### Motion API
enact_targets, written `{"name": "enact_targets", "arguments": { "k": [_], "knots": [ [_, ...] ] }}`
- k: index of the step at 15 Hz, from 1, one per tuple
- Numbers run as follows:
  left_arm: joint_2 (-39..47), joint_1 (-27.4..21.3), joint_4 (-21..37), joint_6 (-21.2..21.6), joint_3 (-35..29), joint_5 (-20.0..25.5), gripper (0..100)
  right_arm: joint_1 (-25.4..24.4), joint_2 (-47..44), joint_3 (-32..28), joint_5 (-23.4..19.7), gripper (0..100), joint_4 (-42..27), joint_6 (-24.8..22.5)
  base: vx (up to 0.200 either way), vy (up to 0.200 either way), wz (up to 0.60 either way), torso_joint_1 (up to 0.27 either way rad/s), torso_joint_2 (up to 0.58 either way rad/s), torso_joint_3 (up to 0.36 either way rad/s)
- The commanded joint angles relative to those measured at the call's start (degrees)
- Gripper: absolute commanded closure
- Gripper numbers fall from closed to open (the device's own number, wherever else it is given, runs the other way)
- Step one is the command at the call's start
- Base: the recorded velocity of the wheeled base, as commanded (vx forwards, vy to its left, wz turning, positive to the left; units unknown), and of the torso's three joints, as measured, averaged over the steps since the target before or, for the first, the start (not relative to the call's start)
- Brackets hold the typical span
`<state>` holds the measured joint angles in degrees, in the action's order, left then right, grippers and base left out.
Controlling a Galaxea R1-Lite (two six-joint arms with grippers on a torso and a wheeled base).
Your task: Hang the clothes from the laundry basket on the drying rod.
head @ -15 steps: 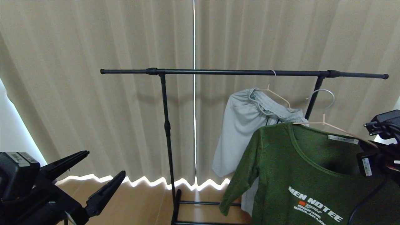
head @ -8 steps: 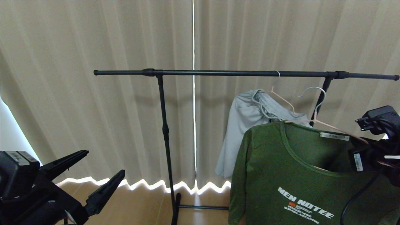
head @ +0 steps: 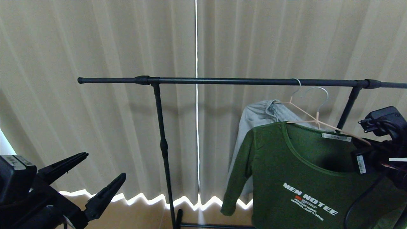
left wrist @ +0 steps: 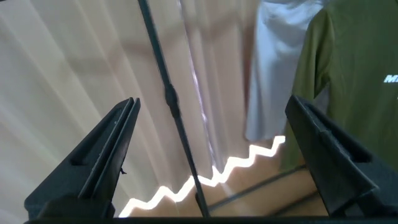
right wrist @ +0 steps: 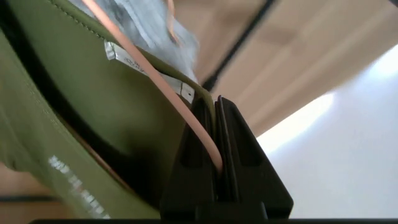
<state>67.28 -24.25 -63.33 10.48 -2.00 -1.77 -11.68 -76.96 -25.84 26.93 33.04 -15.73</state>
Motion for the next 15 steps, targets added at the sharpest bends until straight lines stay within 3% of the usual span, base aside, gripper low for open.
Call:
{"name": "enact_targets", "arguments": {
  "k": [1, 6, 10, 15],
  "knots": [
    [-0.04, -0.1, -0.04, 0.06, 0.15, 0.01, 0, -0.19, -0.21, -0.08, -0.03, 100, 0.01, -0.01, 0.0, 0.0, 0.0, 0.0, 0.0, 0.0],
    [-0.66, -0.1, -0.04, 0.06, 0.15, -0.08, 0, -2.91, -4.43, -3.07, -0.03, 100, 0.45, 0.96, 0.0, 0.0, 0.0, 0.0, 0.0, 0.0],
    [-1.89, 0.17, -0.04, 0.41, 0.24, -0.08, 0, -3.61, -13.92, -15.55, 0.76, 100, 0.36, 1.93, 0.0, 0.0, 0.0, 0.0, 0.0, 0.0],
    [-4.0, 0.25, 0.14, 1.12, 0.33, 0.01, 0, -3.44, -25.08, -25.04, 2.07, 100, 0.63, 2.19, 0.0, 0.0, 0.0, 0.0, 0.0, 0.0]
  ]
}}
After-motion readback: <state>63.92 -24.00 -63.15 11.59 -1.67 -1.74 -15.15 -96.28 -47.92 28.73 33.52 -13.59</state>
